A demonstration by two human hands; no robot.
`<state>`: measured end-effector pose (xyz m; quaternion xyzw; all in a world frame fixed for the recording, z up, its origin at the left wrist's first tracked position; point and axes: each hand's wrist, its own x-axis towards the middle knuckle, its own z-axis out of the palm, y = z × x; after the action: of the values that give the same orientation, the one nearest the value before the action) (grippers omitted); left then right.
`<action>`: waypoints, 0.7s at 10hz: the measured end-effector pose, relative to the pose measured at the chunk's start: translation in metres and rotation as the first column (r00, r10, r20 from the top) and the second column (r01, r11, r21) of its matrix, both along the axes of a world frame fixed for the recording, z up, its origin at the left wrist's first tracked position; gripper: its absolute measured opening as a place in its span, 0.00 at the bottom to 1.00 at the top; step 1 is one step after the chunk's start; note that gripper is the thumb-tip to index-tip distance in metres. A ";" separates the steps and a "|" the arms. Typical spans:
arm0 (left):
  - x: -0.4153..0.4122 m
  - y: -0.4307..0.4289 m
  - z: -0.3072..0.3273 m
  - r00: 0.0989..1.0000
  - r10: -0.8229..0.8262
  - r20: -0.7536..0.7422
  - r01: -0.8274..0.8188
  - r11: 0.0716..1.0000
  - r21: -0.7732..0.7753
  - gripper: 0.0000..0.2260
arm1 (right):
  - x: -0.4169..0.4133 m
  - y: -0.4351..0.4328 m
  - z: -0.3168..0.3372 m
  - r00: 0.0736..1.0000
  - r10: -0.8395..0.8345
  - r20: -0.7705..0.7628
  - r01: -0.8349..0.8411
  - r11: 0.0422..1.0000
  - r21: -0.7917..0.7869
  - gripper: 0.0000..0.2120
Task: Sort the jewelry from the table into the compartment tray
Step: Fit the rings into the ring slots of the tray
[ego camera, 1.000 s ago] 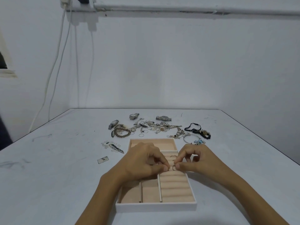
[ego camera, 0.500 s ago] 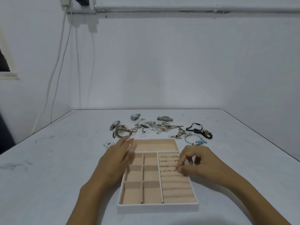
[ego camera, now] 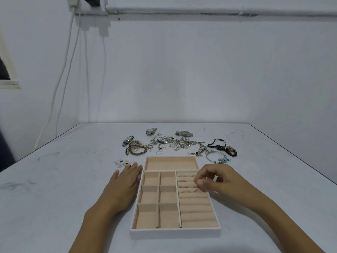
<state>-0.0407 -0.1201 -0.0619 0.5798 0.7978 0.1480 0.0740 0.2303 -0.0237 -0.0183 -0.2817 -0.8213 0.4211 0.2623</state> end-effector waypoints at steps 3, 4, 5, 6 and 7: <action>0.003 -0.002 0.003 1.000 -0.002 -0.003 0.002 1.000 0.003 0.21 | -0.002 0.000 -0.004 0.999 -0.027 0.029 0.026 0.999 0.018 0.06; 0.003 -0.001 0.003 1.000 -0.001 -0.005 0.001 1.000 0.001 0.21 | -0.003 0.001 -0.007 1.000 -0.021 0.012 0.021 1.000 -0.002 0.04; 0.003 -0.001 0.002 1.000 0.002 -0.001 -0.002 1.000 0.011 0.21 | -0.003 0.000 -0.008 1.000 -0.018 -0.006 0.018 1.000 -0.025 0.03; 0.002 0.000 0.001 1.000 0.001 -0.005 -0.001 1.000 0.003 0.21 | -0.003 0.002 -0.008 1.000 -0.014 -0.002 0.014 1.000 0.002 0.04; 0.001 0.001 0.001 1.000 -0.003 -0.011 0.003 1.000 0.008 0.21 | -0.003 0.003 -0.010 1.000 0.007 -0.005 -0.007 1.000 -0.016 0.03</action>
<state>-0.0392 -0.1193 -0.0613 0.5819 0.7968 0.1479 0.0677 0.2269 -0.0203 -0.0279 -0.2800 -0.8181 0.4294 0.2607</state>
